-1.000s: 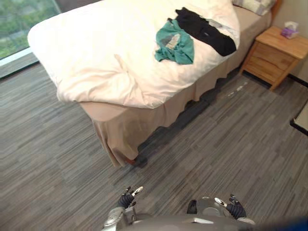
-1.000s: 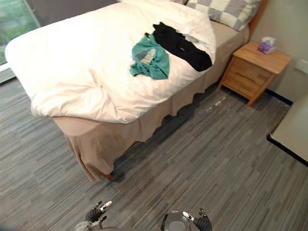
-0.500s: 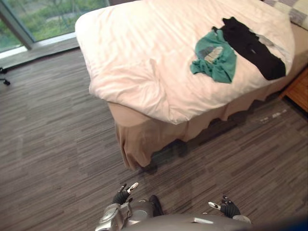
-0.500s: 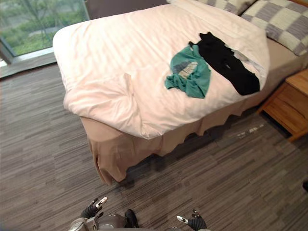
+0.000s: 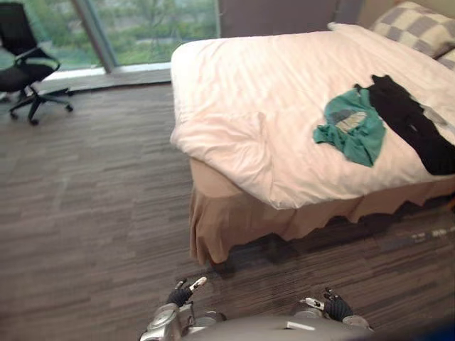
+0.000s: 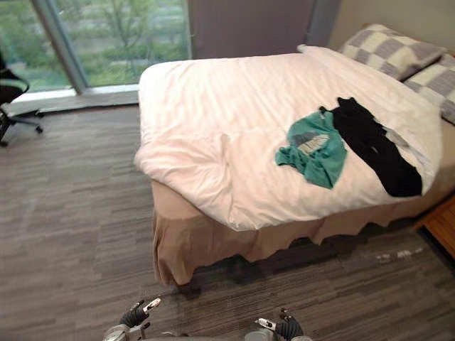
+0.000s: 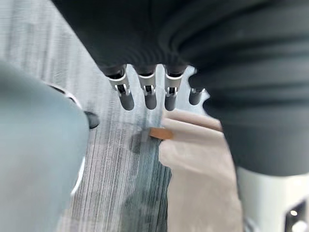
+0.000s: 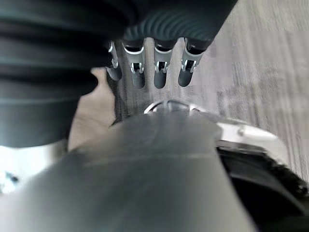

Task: Tidy the bed and pick cloth on bed and put in laundry

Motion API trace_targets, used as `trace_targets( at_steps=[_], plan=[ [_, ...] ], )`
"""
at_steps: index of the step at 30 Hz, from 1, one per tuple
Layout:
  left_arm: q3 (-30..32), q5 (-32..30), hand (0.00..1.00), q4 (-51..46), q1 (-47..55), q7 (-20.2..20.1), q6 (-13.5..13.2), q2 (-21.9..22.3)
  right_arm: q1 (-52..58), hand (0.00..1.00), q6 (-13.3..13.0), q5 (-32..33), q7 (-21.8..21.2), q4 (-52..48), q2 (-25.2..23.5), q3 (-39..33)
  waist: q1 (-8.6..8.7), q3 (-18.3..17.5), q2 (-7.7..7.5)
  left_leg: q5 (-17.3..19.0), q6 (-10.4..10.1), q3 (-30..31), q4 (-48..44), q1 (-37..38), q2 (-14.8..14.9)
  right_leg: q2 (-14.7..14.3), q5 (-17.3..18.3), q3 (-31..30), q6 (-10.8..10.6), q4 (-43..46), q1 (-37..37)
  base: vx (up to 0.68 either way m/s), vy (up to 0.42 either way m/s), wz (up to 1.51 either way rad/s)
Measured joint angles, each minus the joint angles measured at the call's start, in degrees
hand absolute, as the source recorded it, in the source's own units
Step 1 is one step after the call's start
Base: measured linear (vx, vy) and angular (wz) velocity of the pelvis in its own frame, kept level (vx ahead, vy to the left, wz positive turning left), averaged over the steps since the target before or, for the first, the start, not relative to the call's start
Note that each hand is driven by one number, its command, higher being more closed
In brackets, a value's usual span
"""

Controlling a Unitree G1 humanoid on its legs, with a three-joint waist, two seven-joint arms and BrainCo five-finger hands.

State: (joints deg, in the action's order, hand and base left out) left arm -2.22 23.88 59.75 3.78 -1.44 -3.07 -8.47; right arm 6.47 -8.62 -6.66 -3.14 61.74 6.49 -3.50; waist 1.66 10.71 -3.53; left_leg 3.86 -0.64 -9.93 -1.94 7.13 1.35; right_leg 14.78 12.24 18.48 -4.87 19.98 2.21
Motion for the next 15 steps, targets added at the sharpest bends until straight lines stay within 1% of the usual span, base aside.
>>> trace_targets(
  at_steps=[1,2,3,4,5,6,7,8,9,12,14,15],
  plan=[
    [-0.03,-0.38,0.0,0.38,-0.16,0.04,0.3,-0.55,-0.39,0.0,0.09,0.98,-0.6,0.62,-0.28,0.13,0.29,0.31,-0.64,-1.21,-0.95,2.47,1.38,-0.23,-0.42,-0.82,-1.77,0.75,-1.04,-3.15,1.42,0.13,-0.191,0.86],
    [0.19,-0.37,0.0,-0.03,-0.2,0.05,0.19,-0.03,-0.33,0.0,0.08,1.37,-0.74,0.66,0.3,0.14,-0.16,0.19,0.47,-2.35,-1.79,2.79,2.93,-0.09,0.25,-1.49,-1.5,1.12,-1.03,-3.48,1.41,0.13,-0.18,0.69],
    [0.15,-1.07,0.0,0.06,-0.43,0.05,0.15,0.78,-1.03,0.0,-0.01,2.01,-0.88,0.62,0.87,0.19,-0.68,0.67,1.17,-3.82,-2.12,3.5,4.94,0.16,0.66,-2.13,-1.09,1.63,-1.47,-3.42,1.23,0.13,-0.121,0.44],
    [0.05,-2.23,0.0,0.17,-0.03,0.03,0.31,0.99,-1.58,0.0,-0.08,2.06,-1.19,0.57,1.33,0.22,-0.4,0.55,2.26,-5.04,-2.74,5.68,7.23,0.13,1.08,-3.07,-1.51,0.16,-1.55,-3.35,1.49,0.19,-0.108,0.88],
    [-0.11,-3.31,0.0,0.04,-0.04,-0.24,0.16,1.27,-1.88,0.0,-0.19,2.25,-1.33,0.64,1.49,0.34,0.52,0.61,2.25,-5.86,-2.93,7.42,7.59,-0.07,1.54,-4.36,-1.65,-3.15,-1.72,-3.86,2.41,0.21,-0.075,0.93],
    [0.02,-3.28,0.0,0.03,0.09,-0.36,-0.05,1.27,-1.95,0.0,-0.19,2.43,-1.44,0.8,1.47,0.64,0.39,0.58,1.97,-6.1,-3.23,7.81,7.47,0.25,1.8,-4.78,-1.65,-3.69,-1.72,-4.5,2.95,0.23,-0.045,0.7],
    [0.31,-3.28,0.0,-0.05,0.1,-0.49,-0.34,1.13,-2.03,0.0,-0.24,3.09,-1.82,1.19,1.34,1.14,-0.04,0.6,1.8,-6.26,-3.5,7.94,7.46,0.63,2.24,-5.33,-1.67,-3.36,-1.69,-5.63,4.27,0.17,-0.058,0.23],
    [0.37,-3.4,0.0,-0.05,0.04,-0.6,-0.65,0.94,-2.77,0.0,-0.3,3.39,-2.25,1.12,1.28,2.13,-0.9,0.5,1.49,-6.19,-3.65,7.79,7.48,1.13,2.74,-5.99,-1.92,-3.48,-1.3,-6.48,5.08,0.15,-0.074,0.1],
    [0.52,-4.52,0.0,-0.12,-0.04,-0.68,-0.97,0.79,-3.72,0.0,-0.4,3.79,-2.69,1.08,1.23,2.65,-1.32,0.48,0.95,-6.26,-3.73,7.45,7.49,1.44,3.05,-6.49,-2.43,-3.52,-0.77,-7.6,5.91,0.08,-0.05,0.0],
    [0.71,-5.67,0.0,0.0,0.02,-0.69,-1.15,0.61,-4.67,0.0,-0.6,4.32,-3.23,0.97,0.82,4.16,-1.27,0.24,0.42,-6.28,-3.75,7.1,7.53,1.83,3.15,-6.88,-3.34,-3.74,-0.23,-9.46,7.08,0.03,-0.006,-0.02],
    [0.72,-6.58,0.0,0.0,-0.03,-0.66,-1.11,0.7,-5.12,0.0,-0.39,4.8,-3.45,1.04,0.66,4.54,-1.17,0.16,0.3,-6.29,-3.74,6.88,7.57,1.83,2.84,-6.75,-3.45,-4.52,-0.11,-10.24,7.28,-0.01,0.022,-0.09],
    [0.81,-6.57,0.0,0.04,-0.03,-0.61,-1.12,0.73,-5.11,0.0,0.16,5.84,-3.48,1.07,0.57,4.59,-1.19,0.1,0.19,-6.3,-3.73,6.36,7.6,1.82,2.64,-6.66,-3.46,-5.41,-0.11,-10.77,7.31,-0.06,0.026,-0.19]
  ],
)
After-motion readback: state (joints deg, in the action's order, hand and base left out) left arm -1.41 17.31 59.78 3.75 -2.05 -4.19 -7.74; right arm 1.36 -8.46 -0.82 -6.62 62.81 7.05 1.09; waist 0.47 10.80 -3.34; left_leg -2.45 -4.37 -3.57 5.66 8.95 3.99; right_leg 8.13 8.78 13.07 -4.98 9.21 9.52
